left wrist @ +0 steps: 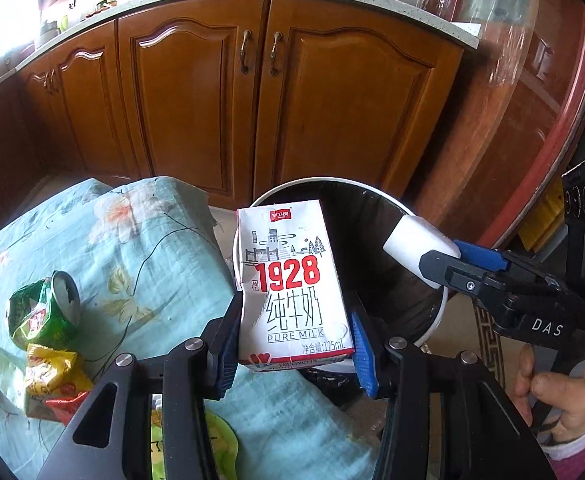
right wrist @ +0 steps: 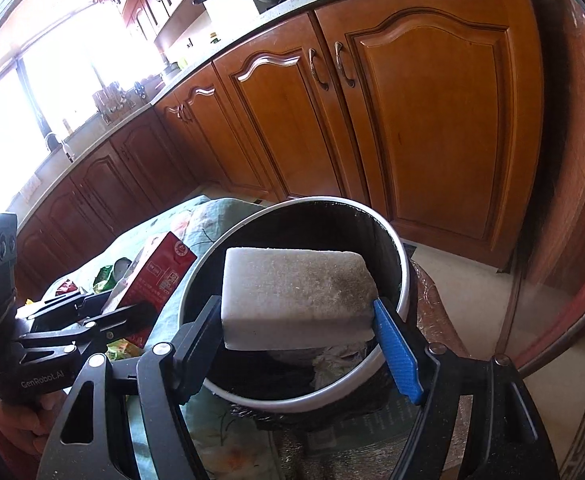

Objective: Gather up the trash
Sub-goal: 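Carry the milk carton and sponge block over the trash bin, then open both tools to drop the carton and sponge into the bin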

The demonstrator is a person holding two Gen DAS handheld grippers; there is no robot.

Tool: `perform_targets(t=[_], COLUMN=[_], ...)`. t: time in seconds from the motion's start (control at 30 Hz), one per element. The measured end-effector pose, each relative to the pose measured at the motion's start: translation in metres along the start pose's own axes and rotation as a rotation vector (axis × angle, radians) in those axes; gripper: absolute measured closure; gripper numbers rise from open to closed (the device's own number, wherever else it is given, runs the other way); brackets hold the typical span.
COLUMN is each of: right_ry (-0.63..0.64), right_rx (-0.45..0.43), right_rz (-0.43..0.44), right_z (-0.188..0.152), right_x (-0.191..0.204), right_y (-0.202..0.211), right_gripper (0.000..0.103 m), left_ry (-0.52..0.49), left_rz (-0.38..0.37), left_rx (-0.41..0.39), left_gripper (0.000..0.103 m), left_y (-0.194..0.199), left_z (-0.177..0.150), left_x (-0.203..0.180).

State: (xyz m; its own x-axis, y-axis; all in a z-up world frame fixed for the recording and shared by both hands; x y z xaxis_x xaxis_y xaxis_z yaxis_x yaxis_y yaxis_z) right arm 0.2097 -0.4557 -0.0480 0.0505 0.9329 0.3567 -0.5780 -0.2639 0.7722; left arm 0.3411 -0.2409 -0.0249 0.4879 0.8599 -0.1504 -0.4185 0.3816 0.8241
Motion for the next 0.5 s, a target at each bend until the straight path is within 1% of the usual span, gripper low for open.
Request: perform_targets(t=[0.37, 0.43, 0.5], right_ry=[0.039, 0.040, 0.033], right_rx=[0.032, 0.037, 0.040], right_rz=[-0.023, -0.017, -0.010], right_z=[0.008, 0.009, 0.011], right_x=[-0.006, -0.007, -0.009], right_y=[-0.008, -0.009, -0.010], right_gripper=[0.027, 0.024, 0.022], left_ry=[-0.017, -0.018, -0.019], left_rz=[0.008, 0.015, 0.016], left_rx=[0.038, 0.050, 0.054], left_gripper=[0.057, 0.056, 0.053], left_y=[-0.023, -0.028, -0.030], left_z=[0.018, 0.021, 0.022], left_x=[-0.007, -0.009, -0.010])
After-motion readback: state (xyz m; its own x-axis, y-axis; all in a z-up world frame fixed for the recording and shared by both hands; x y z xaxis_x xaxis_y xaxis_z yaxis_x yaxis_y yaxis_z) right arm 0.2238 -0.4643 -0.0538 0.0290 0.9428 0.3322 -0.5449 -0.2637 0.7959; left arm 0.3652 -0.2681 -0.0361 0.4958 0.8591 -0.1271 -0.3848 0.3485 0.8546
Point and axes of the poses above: each gripper's, at about its wrist camera, not at the fingertips, and y roughly against the way its jaws point, x to its left, z to its top, the point moved 1 cm from there along -y, roughly the way its jaws point, and after that the axes turned 7 degrees about x, right-handed, at the moved point
